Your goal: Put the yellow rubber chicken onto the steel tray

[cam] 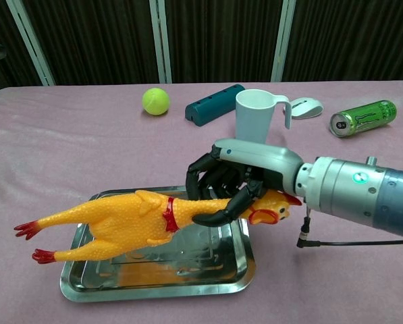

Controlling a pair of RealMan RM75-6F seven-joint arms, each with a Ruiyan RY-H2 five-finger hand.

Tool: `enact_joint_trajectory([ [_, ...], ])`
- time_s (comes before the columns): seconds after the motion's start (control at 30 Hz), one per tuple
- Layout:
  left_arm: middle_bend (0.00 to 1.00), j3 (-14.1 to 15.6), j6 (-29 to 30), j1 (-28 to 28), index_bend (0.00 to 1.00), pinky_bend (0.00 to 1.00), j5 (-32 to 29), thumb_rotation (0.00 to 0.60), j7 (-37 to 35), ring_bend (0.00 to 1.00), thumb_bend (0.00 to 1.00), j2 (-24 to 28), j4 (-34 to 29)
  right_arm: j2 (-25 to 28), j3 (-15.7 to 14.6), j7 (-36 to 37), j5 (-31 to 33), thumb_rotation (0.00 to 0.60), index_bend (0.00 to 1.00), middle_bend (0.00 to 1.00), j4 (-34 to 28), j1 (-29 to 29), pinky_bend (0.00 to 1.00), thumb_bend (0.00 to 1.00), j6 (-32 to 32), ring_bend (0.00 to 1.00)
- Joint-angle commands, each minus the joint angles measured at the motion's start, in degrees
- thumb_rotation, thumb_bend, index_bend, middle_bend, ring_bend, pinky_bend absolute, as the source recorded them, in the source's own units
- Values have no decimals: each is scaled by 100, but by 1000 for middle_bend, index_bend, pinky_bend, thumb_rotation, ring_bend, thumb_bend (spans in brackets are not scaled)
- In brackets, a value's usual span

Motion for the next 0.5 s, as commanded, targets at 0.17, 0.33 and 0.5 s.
enact_joint_trajectory([
  [0.17,134,-86,-193,51,0,342,-138,539,-59,139,0,1,83,-161,149,7,171,600,803,715,148,79,775,814,-68,628],
  [0.33,128,-166,-254,86,0,336,-184,539,-84,138,0,4,87,60,94,6,154,600,413,495,-2,100,524,612,-177,405],
  [0.5,120,-214,-301,103,0,334,-147,540,-38,126,0,-2,29,229,18,-40,154,600,113,288,-159,160,297,343,-370,183],
])
